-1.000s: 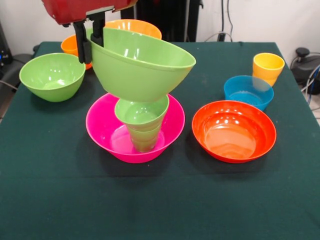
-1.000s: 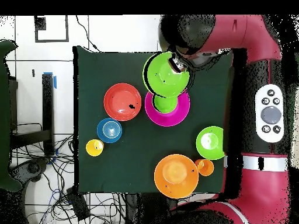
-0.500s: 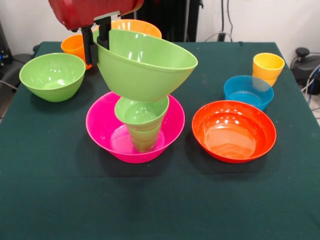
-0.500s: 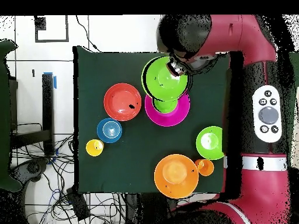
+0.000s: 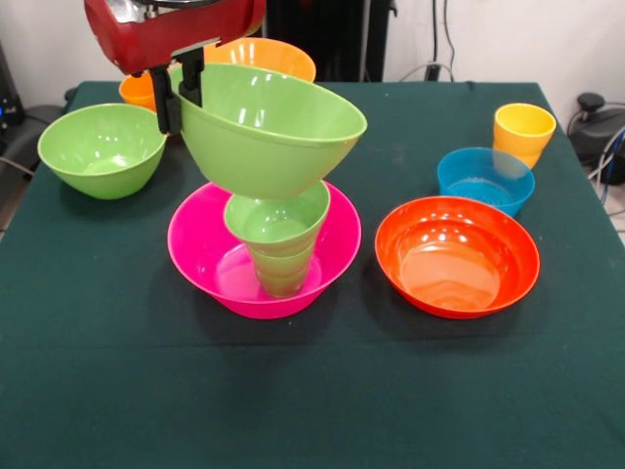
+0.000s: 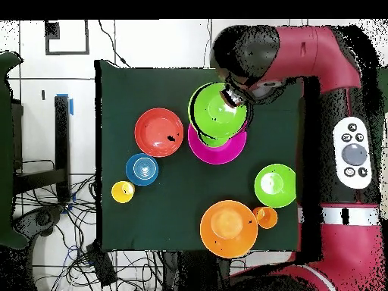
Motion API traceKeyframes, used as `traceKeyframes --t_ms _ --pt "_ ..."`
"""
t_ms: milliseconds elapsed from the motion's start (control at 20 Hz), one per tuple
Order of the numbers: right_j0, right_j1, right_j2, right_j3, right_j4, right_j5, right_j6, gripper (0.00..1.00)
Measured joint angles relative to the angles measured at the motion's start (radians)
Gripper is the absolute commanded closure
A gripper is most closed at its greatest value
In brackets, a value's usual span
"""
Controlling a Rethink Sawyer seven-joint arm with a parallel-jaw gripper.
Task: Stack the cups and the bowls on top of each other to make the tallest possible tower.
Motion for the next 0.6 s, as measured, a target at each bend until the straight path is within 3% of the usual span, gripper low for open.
traceKeyframes --t_ms 600 --pt "-0.009 -0.002 0.000 0.013 0.000 -0.010 0.000 1.00"
